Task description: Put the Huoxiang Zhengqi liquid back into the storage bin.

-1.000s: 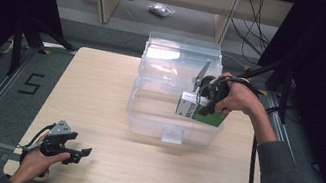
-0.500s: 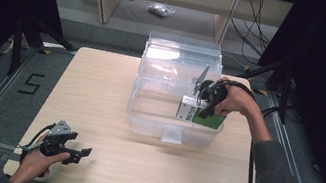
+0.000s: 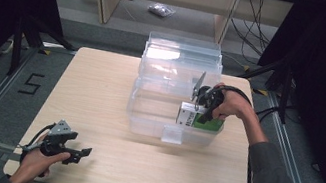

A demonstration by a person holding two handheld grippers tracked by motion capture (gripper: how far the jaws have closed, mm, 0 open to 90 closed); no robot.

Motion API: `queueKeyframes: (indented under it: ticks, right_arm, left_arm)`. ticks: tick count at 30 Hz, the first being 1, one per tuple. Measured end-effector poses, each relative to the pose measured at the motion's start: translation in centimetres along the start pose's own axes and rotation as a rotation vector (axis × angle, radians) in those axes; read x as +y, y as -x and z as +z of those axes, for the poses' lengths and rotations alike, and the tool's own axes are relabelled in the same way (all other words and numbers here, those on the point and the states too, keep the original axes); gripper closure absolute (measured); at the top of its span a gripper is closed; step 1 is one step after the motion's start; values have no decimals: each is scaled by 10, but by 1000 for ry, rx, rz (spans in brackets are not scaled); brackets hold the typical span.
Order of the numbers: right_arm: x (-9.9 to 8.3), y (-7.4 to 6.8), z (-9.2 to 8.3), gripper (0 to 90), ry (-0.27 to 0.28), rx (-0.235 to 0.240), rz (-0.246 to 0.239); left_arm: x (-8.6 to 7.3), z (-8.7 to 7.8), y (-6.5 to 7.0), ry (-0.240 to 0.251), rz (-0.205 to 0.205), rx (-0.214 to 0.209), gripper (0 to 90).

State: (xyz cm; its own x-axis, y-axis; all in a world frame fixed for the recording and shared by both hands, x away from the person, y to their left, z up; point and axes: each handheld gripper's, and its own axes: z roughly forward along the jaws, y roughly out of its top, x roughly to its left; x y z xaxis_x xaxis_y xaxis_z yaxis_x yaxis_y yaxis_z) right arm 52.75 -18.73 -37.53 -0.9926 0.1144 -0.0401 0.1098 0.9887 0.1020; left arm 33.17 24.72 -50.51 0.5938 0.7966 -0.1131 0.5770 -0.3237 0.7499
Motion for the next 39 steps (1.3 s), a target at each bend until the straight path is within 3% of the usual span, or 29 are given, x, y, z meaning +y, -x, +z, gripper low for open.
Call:
queueKeyframes:
  ticks: [1,2,3,5,6,7,9,10,11,13,15,16,17,18,20,21,25,26,27,30,31,33,34,35,39]
  right_arm:
    - [0,3,1,645,7,-7,-35]
    - [0,1,1,645,0,0,-8]
    - [0,2,2,645,0,6,-17]
    - [0,1,3,645,-18,12,5]
    - [0,1,3,645,-18,8,13]
    - [0,2,5,644,5,5,-8]
    - [-2,-1,9,644,2,26,30]
    - [-2,0,11,644,18,24,11]
    - [-2,0,13,644,19,32,9]
    - [-3,-1,17,643,12,41,8]
    - [-4,-1,18,643,11,47,20]
    - [-4,1,20,643,9,30,-16]
    - [-4,1,20,643,5,28,-10]
    - [-4,2,21,643,7,32,-22]
    - [-5,1,23,642,6,29,-11]
    - [-5,2,25,641,8,32,-23]
    - [-5,2,28,637,9,36,-17]
    - [-5,2,29,634,2,40,-9]
    - [-5,-1,28,632,-21,38,24]
    - [-5,1,30,619,7,45,-3]
    - [-6,4,30,619,4,36,-21]
    - [-6,1,24,618,20,45,14]
    - [-7,2,21,618,22,39,2]
    - [-8,0,18,612,21,35,26]
    - [-10,0,9,590,47,24,38]
  left_arm:
    - [0,0,0,6,-1,4,160]
    - [0,0,0,6,-1,1,160]
    - [0,0,0,2,-1,0,160]
    - [0,2,3,38,-36,4,160]
    - [0,2,3,34,-35,5,160]
    - [0,1,1,22,-20,1,160]
    - [0,1,2,31,-32,2,160]
    - [0,1,2,18,-33,0,160]
    - [-1,2,2,33,-34,5,160]
    - [0,0,0,6,-1,4,160]
    - [0,0,0,8,-3,5,160]
    - [0,0,0,8,-3,5,160]
    - [0,0,0,8,0,3,160]
    - [0,2,2,37,-32,3,160]
    - [0,2,3,35,-36,4,160]
    - [0,0,0,2,2,-1,160]
    - [0,0,0,8,-3,4,160]
    - [0,2,3,36,-36,4,160]
    - [0,0,0,9,-3,4,160]
    - [0,0,0,7,-1,3,160]
    - [0,0,1,7,-1,3,160]
    - [0,0,0,0,2,6,160]
    - [0,0,0,0,2,6,160]
    - [0,0,1,7,-4,0,160]
    - [0,0,1,4,-3,-1,160]
